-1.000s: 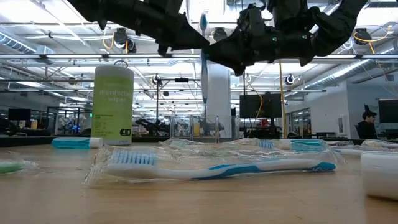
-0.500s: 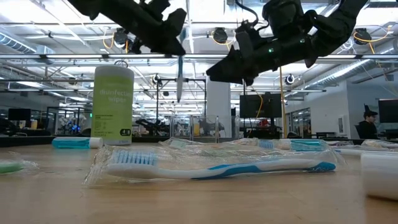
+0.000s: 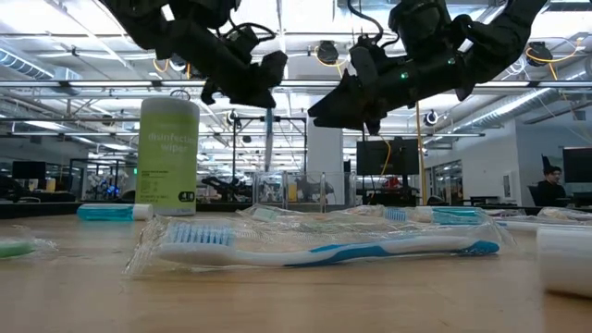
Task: Pick & Place toothbrushing station
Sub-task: Put the blue left toothbrush into the transparent organizer
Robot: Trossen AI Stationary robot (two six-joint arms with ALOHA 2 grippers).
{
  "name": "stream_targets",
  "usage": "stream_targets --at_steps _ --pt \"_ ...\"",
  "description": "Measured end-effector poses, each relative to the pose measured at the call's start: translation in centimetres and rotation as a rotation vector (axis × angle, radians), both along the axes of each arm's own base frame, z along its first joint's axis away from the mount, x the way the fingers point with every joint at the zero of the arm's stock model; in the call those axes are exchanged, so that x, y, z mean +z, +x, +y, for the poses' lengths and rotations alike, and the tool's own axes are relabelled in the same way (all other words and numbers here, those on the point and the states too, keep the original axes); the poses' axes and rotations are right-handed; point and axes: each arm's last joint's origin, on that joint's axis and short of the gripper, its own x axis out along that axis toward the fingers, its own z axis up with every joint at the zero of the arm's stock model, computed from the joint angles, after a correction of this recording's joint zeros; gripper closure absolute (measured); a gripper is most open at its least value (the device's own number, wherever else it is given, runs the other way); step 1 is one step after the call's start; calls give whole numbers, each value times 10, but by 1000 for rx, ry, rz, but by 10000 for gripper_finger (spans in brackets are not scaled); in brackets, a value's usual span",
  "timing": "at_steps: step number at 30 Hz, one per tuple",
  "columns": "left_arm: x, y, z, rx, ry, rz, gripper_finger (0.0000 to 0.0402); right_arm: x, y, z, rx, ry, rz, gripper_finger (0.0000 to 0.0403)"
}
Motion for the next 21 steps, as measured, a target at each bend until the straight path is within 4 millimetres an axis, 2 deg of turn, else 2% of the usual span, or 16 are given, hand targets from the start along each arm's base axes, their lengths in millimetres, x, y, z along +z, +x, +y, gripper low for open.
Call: stream_targets --at_steps 5,11,14,21 --pt "-14 4 9 17 -13 41 370 -1 0 0 0 -1 7 226" --pt "-39 7 22 15 -139 65 383 -1 0 0 0 -1 13 225" --pt "-40 7 26 -20 -145 79 381 -2 0 0 0 -1 18 227" --pt "-44 4 31 -79 -198 110 339 -2 0 0 3 -10 21 228"
